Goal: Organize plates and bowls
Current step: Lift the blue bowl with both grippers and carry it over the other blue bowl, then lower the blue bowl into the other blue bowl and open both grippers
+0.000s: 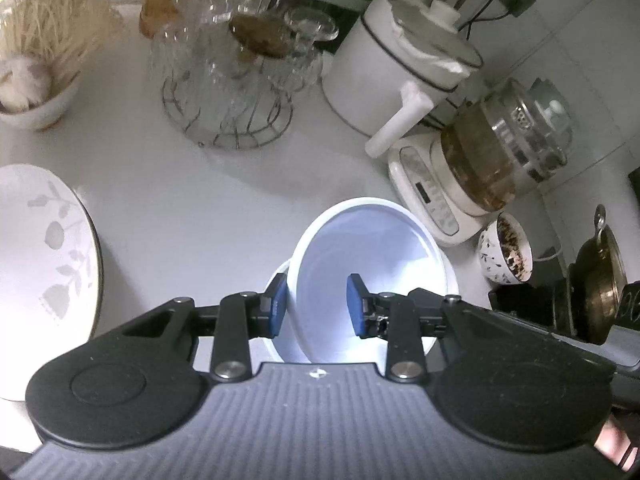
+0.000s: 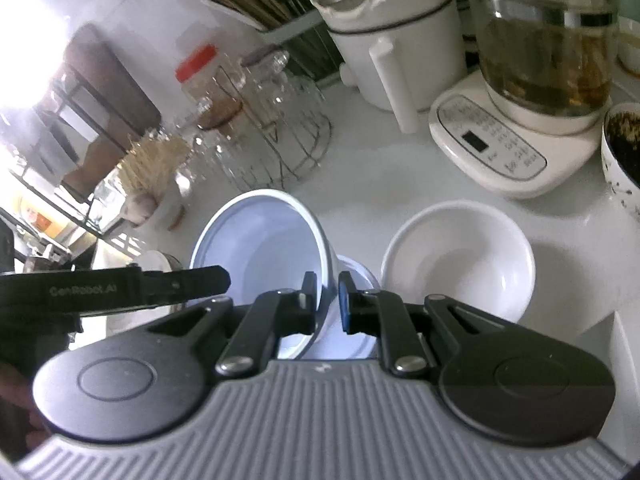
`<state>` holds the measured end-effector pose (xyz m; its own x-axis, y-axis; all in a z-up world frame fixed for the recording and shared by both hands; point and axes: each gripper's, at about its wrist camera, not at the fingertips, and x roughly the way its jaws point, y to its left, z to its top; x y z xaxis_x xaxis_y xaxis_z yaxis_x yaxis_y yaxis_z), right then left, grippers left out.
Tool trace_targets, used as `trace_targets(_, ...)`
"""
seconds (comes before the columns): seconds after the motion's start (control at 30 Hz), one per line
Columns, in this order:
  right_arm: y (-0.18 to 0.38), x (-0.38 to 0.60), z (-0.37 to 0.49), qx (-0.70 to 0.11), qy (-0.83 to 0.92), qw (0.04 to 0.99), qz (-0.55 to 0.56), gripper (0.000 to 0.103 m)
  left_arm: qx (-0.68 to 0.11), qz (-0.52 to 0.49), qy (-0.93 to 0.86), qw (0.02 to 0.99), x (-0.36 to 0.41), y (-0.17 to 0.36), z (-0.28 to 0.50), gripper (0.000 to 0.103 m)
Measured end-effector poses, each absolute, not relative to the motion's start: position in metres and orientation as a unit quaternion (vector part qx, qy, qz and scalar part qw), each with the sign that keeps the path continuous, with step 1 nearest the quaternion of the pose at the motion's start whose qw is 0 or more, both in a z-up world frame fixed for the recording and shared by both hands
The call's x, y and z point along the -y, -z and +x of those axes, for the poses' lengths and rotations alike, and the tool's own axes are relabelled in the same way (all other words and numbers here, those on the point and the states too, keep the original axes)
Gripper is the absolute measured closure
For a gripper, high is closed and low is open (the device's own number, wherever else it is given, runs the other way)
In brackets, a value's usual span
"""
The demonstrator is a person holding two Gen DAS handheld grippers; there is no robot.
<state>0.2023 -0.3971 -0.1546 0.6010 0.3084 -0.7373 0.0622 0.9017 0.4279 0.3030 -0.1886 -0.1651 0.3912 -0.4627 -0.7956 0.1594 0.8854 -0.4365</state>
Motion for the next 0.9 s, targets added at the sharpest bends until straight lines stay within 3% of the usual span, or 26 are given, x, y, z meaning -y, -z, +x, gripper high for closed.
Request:
trace_targets(0.4, 0.162, 0.4, 0.204, -0.458, -0.071, 0.858, 0.221, 0.087, -0.529, -0.141, 0.182, 0.817, 0.189, 0.172, 0.307, 0.067)
trace_targets(0.47, 0.161, 0.401, 0.204, -0.456, -0.072, 0.859, 0.221, 0.087, -0.528, -0.144, 0.176, 0.818, 0.186, 0.17, 0.306, 0.059)
trace_targets(0.53, 0.158, 0.401, 0.204, -0.451, -0.07, 0.862, 0.219, 0.079, -0.523, -0.144, 0.17, 0.823, 0.183, 0.167, 0.304, 0.05)
trace_targets(0.6, 0.154, 0.402, 0.202, -0.44, -0.07, 0.868, 0.219, 0.052, -0.516, -0.139, 0.166, 0.828, 0.181, 0.162, 0.302, 0.049)
trace_targets(0.9, 0.121, 0.405, 0.184, -0.386, -0.061, 0.902, 0.186, 0.052, -0.474, -0.118, 0.172, 0.855, 0.189, 0.124, 0.285, 0.049)
